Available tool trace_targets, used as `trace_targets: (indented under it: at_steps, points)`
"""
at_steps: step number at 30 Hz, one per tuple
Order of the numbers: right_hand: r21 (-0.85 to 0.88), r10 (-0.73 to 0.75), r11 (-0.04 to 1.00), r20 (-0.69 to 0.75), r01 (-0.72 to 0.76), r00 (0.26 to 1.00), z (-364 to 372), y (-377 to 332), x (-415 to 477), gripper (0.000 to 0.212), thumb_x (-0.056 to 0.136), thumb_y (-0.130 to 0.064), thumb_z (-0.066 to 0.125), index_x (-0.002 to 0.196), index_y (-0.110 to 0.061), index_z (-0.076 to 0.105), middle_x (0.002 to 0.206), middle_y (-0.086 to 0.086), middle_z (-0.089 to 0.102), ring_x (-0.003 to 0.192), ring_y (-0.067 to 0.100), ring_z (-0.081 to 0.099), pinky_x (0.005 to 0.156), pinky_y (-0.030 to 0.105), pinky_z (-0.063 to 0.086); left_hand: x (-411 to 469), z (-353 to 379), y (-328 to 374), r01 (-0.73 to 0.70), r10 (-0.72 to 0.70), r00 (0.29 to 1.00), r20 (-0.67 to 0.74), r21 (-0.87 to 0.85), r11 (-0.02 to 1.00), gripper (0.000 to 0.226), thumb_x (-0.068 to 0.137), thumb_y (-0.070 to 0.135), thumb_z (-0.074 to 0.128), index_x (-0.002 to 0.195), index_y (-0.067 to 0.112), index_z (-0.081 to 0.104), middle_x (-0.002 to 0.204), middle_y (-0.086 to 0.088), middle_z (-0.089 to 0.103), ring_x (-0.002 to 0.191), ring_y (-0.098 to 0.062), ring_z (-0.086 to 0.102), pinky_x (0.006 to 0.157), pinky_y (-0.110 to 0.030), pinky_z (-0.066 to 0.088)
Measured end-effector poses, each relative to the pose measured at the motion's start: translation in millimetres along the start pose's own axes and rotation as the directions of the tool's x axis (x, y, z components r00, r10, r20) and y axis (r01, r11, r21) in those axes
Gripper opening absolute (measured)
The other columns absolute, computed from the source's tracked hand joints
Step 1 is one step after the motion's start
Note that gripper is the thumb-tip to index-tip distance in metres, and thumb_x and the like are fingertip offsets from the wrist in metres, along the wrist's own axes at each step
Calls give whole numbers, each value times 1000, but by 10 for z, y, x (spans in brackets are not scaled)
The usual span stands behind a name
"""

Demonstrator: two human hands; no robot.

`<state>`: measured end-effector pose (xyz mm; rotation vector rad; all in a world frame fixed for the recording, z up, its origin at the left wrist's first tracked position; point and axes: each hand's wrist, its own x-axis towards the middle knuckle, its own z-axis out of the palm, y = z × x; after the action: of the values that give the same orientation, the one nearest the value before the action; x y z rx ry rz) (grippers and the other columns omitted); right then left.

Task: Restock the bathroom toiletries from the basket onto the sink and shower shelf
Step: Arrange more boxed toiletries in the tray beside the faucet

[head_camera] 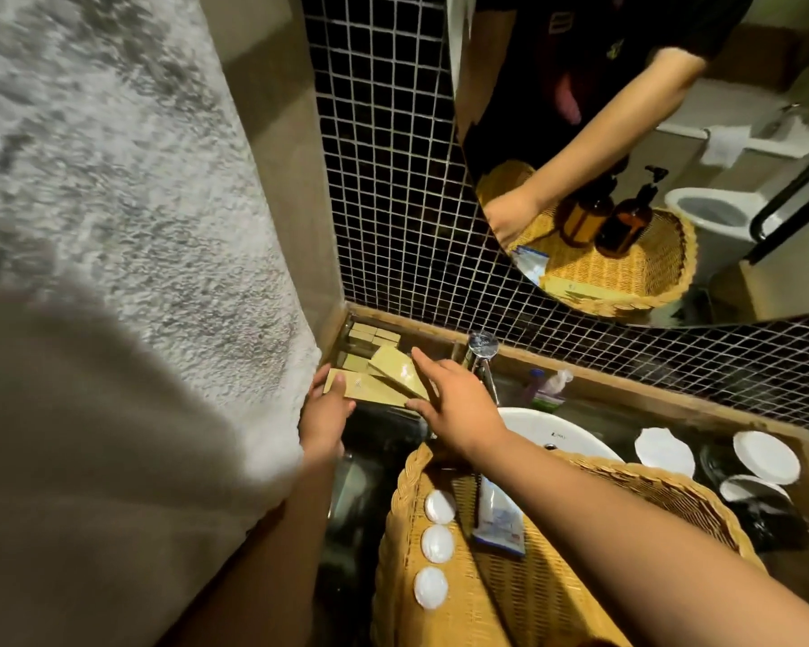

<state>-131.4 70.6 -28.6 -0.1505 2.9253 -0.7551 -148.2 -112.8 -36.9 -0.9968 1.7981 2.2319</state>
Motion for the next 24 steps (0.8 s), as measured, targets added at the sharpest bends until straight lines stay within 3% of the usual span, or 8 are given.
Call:
trace_targets:
  at_steps: [2,7,11,13,15,18,21,24]
  points:
    - [-39,-36,999,-23,35,999,28,6,47,78,90,-38,71,156,-32,29,133,-1,57,123,22,52,105,35,43,-35,9,53,23,-22,1000,11,-36,999,27,102,12,54,129,15,55,130,-12,60,118,-27,60,105,-41,47]
    - [-12,-49,999,19,49,999,80,-2,136,82,83,-42,78,152,-34,35,144,-3,54,132,19,50,110,37,42,-125,11,128,9,-5,998,66,-63,998,9,103,12,51,99,19,56,106,-6,61,101,-20,61,95,-32,49]
    - [-39,-51,998,32,52,998,122,-2,174,76,86,-37,76,151,-33,38,142,-1,56,130,21,51,111,37,41,27,25,134,34,-35,999,32,22,999,29,103,18,51,131,7,56,115,-3,57,119,-27,57,109,-42,41]
    - [-44,-48,998,50,50,998,148,-12,196,74,88,-34,74,152,-31,38,142,1,56,129,23,52,110,38,42,144,-27,39,-122,127,992,-3,238,963,35,101,20,57,134,9,57,121,-2,61,117,-26,59,110,-46,40]
    - [-48,-27,998,54,30,998,177,-26,236,72,88,-32,74,151,-28,39,140,2,57,127,23,54,109,39,43,186,-89,-100,-337,346,935,80,504,796,38,98,19,62,135,12,58,117,3,59,110,-24,61,103,-43,47]
    - [-76,25,997,102,-17,994,253,-14,341,67,87,-30,74,146,-25,44,135,5,60,122,25,57,103,40,48,255,-184,-370,-499,497,816,295,793,348,50,92,23,66,141,18,53,144,-5,49,130,-25,49,106,-38,43]
    - [-148,49,989,181,-22,982,330,19,462,64,87,-25,73,144,-20,45,135,8,60,121,28,58,102,40,48,328,-235,-564,-485,360,815,453,875,-3,61,95,38,55,152,28,35,161,-1,27,147,-23,25,115,-41,27]
    - [-177,43,984,224,-3,974,427,40,621,63,88,-22,71,144,-18,44,136,10,58,122,31,57,102,43,49,451,-265,-696,-484,231,829,509,861,-157,67,99,46,43,158,29,15,167,0,7,152,-24,4,120,-44,15]
